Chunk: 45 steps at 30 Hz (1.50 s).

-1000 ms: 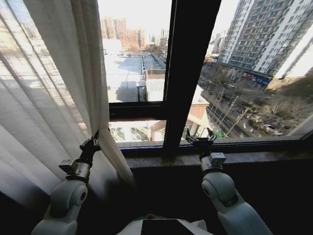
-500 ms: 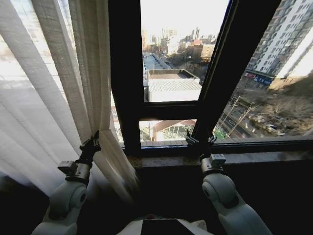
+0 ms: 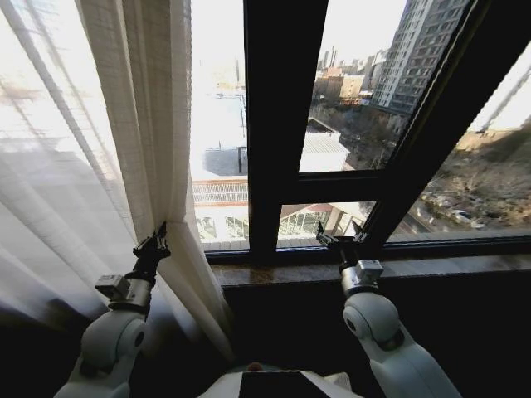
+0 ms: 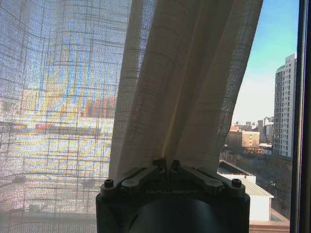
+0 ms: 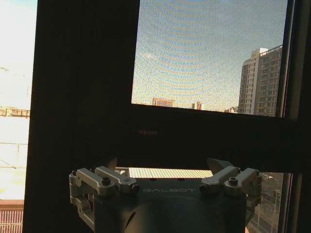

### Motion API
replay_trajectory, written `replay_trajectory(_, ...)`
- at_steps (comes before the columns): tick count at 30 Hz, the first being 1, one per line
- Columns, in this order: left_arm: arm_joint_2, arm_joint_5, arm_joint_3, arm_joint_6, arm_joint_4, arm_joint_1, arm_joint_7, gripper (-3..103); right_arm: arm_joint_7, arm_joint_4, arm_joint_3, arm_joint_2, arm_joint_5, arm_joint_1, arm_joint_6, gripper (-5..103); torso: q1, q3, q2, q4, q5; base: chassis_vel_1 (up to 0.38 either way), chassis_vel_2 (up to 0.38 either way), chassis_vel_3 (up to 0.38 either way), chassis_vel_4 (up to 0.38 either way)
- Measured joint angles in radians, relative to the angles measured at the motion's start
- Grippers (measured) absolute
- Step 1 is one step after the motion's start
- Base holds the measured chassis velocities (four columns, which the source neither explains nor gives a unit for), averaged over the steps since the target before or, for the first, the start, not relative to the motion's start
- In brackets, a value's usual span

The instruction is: Open the curtains by pulling them apart, changing their state from closed to fully open.

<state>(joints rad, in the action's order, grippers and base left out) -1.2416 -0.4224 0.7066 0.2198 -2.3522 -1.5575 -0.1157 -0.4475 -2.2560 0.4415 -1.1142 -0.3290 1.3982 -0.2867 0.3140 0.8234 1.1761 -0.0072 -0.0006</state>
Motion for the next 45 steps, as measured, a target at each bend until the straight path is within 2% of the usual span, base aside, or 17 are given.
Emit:
replay_trajectory(4,-0.007,0.004,0.0,0.0,-0.006,-0.008,0.0,0,-0.005,0.004,0.003,0.004,-0.013,-0.004,-0.005,100,0.0,0.0,0.0,-0.0005,0.0002,0.073,0.059,-0.069,-0.083)
replay_trajectory(8,-0.015,0.009,0.005,0.0,-0.016,-0.019,0.001,0,-0.006,0.008,0.002,0.005,-0.016,-0.01,-0.006,100,0.0,0.0,0.0,-0.0008,0.0019,0.0,0.0,0.0,0.0)
replay_trajectory(14,-0.025,0.016,0.016,0.0,-0.03,-0.036,0.001,0,-0.005,0.011,-0.002,0.005,-0.017,-0.014,-0.006,100,0.0,0.0,0.0,-0.0005,0.0014,-0.026,-0.021,0.026,0.025)
replay_trajectory(17,-0.031,0.02,0.018,-0.001,-0.035,-0.044,0.001,0,-0.004,0.011,-0.003,0.007,-0.019,-0.016,-0.006,100,0.0,0.0,0.0,-0.0004,-0.0001,0.0,0.0,0.0,0.0)
replay_trajectory(25,-0.036,0.025,0.019,-0.002,-0.035,-0.048,0.001,0,-0.002,0.011,-0.005,0.004,-0.02,-0.017,-0.006,100,0.0,0.0,0.0,-0.0005,0.0013,0.0,0.0,0.0,0.0)
replay_trajectory(33,-0.037,0.026,0.017,-0.003,-0.034,-0.046,0.001,0,-0.002,0.012,-0.006,0.004,-0.018,-0.02,-0.006,100,0.0,0.0,0.0,-0.0005,0.0008,0.027,0.039,-0.041,-0.029)
replay_trajectory(45,-0.042,0.028,0.017,-0.008,-0.03,-0.045,0.003,0,-0.002,0.013,-0.012,0.003,-0.015,-0.022,-0.006,100,0.0,0.0,0.0,-0.0002,0.0005,0.169,0.169,-0.174,-0.181)
